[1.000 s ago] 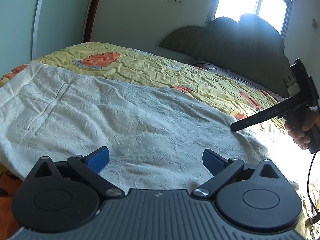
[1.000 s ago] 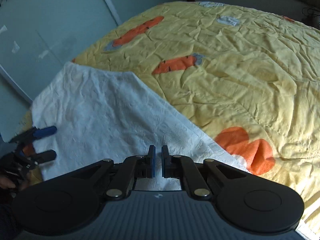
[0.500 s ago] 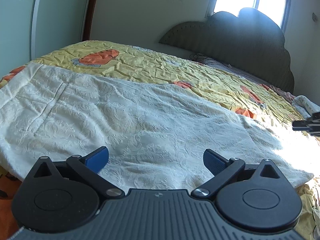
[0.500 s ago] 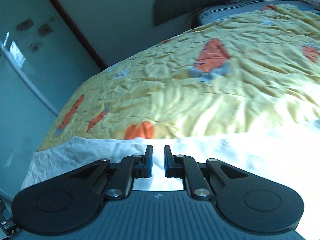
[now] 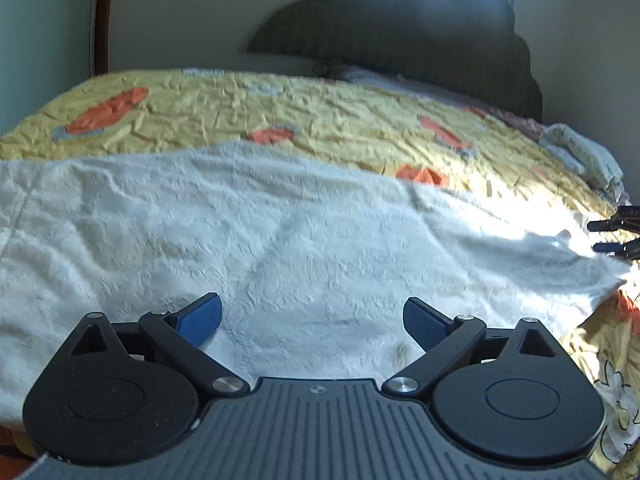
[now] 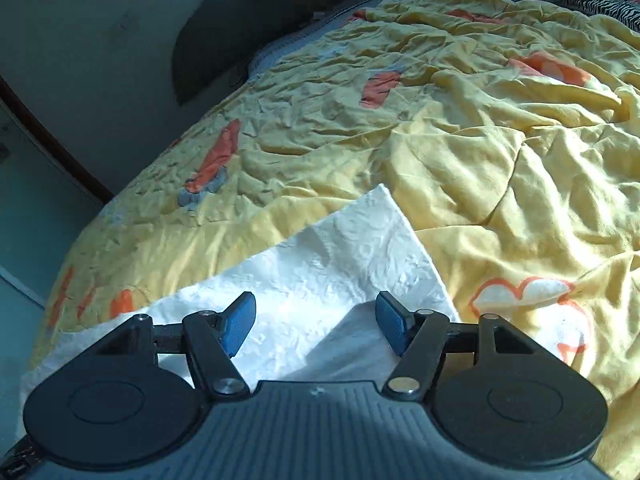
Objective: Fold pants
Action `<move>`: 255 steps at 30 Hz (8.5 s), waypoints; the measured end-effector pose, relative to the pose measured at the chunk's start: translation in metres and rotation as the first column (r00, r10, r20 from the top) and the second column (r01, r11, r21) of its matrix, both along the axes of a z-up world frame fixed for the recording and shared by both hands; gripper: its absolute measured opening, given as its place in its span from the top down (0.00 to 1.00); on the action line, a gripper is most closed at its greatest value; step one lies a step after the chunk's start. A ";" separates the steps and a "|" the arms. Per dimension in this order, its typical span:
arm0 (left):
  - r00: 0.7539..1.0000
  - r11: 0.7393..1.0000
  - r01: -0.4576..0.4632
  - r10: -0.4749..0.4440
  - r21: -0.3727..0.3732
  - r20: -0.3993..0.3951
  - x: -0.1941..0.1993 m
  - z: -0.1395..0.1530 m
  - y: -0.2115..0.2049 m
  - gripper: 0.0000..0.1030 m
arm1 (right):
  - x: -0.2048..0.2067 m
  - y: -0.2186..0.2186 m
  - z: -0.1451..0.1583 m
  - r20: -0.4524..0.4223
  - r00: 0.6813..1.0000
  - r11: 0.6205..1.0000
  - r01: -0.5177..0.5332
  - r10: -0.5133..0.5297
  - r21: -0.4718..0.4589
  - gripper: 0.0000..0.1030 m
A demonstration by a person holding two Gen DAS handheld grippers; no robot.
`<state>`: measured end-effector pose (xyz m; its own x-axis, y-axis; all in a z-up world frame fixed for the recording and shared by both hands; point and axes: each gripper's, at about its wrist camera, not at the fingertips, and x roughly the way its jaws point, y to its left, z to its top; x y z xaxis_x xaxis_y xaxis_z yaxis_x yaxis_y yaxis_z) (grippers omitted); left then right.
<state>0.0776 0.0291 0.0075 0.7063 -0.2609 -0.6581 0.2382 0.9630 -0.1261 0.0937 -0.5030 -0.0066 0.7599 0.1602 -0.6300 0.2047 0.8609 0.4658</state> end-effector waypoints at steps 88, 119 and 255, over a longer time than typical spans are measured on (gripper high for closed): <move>0.828 0.832 0.424 -0.516 -0.357 -0.219 0.120 0.022 -0.369 0.04 | -0.080 0.170 0.018 0.162 0.976 0.748 0.002 0.142 -0.664 0.85; 0.956 0.924 0.099 -0.192 -0.370 -0.224 0.116 0.019 -0.045 0.90 | -0.063 0.385 0.031 0.101 0.805 0.691 -0.428 0.584 -0.583 0.84; 0.984 0.989 0.135 -0.141 0.052 0.110 -0.031 0.006 -0.037 0.59 | -0.044 0.214 -0.019 0.138 0.955 0.948 -0.282 0.262 0.149 0.96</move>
